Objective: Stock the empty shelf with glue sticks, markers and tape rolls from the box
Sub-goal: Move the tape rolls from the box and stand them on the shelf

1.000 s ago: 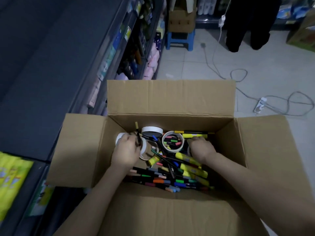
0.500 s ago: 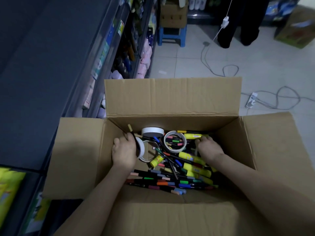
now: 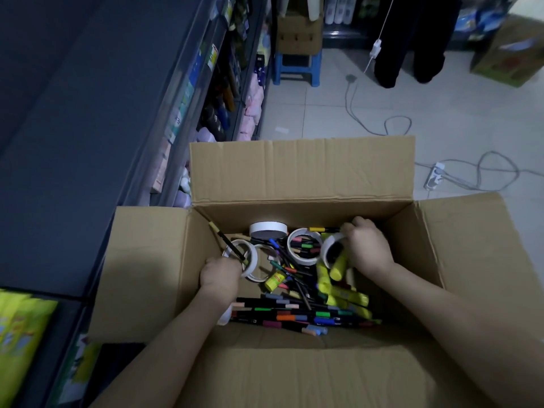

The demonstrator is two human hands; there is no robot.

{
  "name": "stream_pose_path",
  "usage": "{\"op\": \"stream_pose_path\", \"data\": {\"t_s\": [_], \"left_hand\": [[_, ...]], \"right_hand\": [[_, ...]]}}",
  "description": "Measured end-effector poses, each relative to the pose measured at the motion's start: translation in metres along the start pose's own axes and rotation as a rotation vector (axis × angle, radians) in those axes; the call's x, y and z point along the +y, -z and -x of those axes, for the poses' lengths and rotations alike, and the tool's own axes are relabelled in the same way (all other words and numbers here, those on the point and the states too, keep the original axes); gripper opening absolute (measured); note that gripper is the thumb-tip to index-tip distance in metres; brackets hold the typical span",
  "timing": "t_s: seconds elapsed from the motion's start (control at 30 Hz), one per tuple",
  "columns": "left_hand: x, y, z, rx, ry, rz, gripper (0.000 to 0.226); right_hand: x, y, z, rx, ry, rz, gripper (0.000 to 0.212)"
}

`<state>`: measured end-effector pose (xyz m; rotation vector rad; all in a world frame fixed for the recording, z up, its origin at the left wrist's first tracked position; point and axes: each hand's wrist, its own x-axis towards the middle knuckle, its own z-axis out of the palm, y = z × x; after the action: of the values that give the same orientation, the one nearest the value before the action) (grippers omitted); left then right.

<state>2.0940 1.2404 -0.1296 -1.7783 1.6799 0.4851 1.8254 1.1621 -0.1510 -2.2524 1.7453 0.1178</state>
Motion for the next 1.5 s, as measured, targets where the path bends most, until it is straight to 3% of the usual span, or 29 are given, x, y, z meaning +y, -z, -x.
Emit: {"op": "stream_pose_path", "data": {"t_s": [0.07, 0.17, 0.23, 0.3, 0.43, 0.6, 0.73, 0.87, 0.97, 1.07, 1.17, 1.3, 1.5], "left_hand": [[0.000, 0.008, 0.000, 0.042, -0.051, 0.057, 0.024], [-0.001, 0.009, -0.007, 0.108, -0.151, 0.414, 0.018], [-0.001, 0.008, -0.013, 0.121, -0.137, 0.654, 0.022], [0.001, 0.002, -0.017, 0.128, -0.092, 0.723, 0.015], [0.011, -0.019, -0.018, 0.079, -0.032, 0.632, 0.014], [0.012, -0.029, -0.019, -0.003, -0.017, 0.626, 0.033], [0.008, -0.036, -0.021, 0.009, -0.017, 0.682, 0.039], [0.005, -0.028, -0.016, 0.146, -0.061, 0.609, 0.056], [0.002, -0.013, -0.009, 0.287, -0.146, 0.509, 0.053], [0.002, -0.001, -0.009, 0.381, -0.282, 0.444, 0.035], [0.009, 0.007, -0.020, 0.381, -0.327, 0.386, 0.029], [0.021, 0.015, -0.032, 0.348, -0.270, 0.379, 0.031], [0.028, 0.020, -0.040, 0.374, -0.196, 0.288, 0.038]], "right_hand": [[-0.008, -0.001, -0.003, 0.063, -0.007, -0.144, 0.014], [-0.022, -0.005, -0.008, 0.023, 0.003, -0.286, 0.014], [-0.030, -0.012, -0.010, -0.057, 0.071, -0.269, 0.012], [-0.037, -0.017, -0.011, -0.144, 0.173, -0.191, 0.013], [-0.045, -0.025, -0.012, -0.286, 0.291, -0.006, 0.032], [-0.056, -0.027, 0.000, -0.356, 0.348, 0.161, 0.052], [-0.059, -0.021, 0.010, -0.388, 0.329, 0.152, 0.037], [-0.053, -0.013, 0.011, -0.444, 0.284, 0.109, 0.028], [-0.042, -0.011, 0.014, -0.382, 0.205, -0.028, 0.025], [-0.033, -0.007, 0.014, -0.334, 0.076, -0.238, 0.003], [-0.030, 0.000, 0.014, -0.355, -0.076, -0.473, 0.018], [-0.026, 0.007, 0.019, -0.405, -0.144, -0.629, 0.035], [-0.021, 0.013, 0.027, -0.426, -0.229, -0.746, 0.029]]}}
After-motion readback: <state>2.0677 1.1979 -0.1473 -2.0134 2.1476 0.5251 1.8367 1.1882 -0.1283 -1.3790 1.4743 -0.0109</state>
